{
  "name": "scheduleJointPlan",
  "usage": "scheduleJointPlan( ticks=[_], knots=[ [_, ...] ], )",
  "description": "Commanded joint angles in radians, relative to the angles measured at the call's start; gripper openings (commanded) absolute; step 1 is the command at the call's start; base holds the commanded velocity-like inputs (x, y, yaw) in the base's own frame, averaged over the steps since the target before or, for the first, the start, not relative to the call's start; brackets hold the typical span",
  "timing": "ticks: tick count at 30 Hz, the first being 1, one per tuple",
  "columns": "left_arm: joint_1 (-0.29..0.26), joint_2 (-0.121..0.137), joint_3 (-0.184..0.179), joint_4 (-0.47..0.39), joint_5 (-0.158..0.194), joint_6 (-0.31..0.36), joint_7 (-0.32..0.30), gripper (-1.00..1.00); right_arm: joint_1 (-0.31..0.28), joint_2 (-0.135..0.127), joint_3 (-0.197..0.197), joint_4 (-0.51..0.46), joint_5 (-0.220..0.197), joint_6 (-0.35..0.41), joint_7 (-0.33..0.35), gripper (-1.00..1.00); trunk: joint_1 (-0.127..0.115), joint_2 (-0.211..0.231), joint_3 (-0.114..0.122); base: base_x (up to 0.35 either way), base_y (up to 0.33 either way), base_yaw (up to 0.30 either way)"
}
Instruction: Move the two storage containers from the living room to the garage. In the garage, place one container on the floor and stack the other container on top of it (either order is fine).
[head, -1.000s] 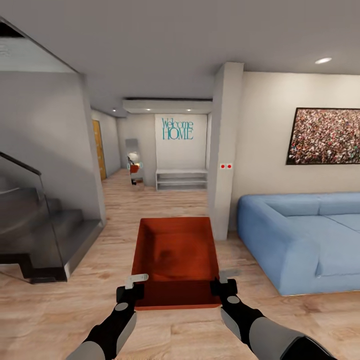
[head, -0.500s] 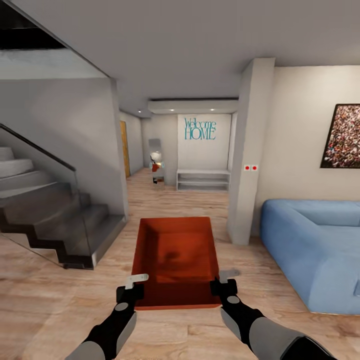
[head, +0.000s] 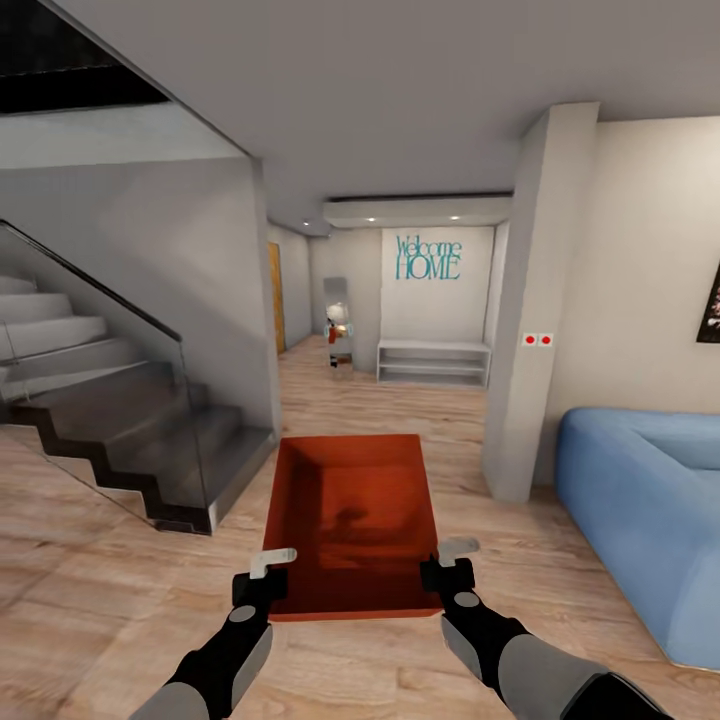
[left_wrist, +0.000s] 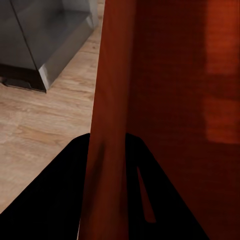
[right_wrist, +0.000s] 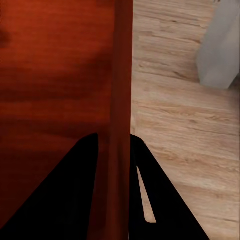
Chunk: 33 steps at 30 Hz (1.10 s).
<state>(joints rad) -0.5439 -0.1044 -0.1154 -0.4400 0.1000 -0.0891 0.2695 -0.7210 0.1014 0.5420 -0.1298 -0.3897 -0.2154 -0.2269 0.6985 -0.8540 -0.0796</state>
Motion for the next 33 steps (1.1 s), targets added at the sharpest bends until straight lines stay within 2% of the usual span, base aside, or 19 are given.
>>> scheduleJointPlan(
  ticks=[1, 33],
  knots=[
    [-0.001, 0.011, 0.06, 0.003, 0.017, -0.004, 0.023, -1.0, -0.002, 0.0, -0.039, -0.003, 0.006, -0.022, -0.003, -1.0, 0.001, -0.001, -0.002, 0.316, 0.0, 0.004],
    [0.0, 0.017, 0.06, 0.003, 0.018, -0.004, 0.023, -1.0, -0.002, 0.0, -0.038, -0.002, 0.006, -0.021, -0.003, -1.0, 0.001, -0.001, -0.002, 0.322, 0.0, 0.0]
  ],
)
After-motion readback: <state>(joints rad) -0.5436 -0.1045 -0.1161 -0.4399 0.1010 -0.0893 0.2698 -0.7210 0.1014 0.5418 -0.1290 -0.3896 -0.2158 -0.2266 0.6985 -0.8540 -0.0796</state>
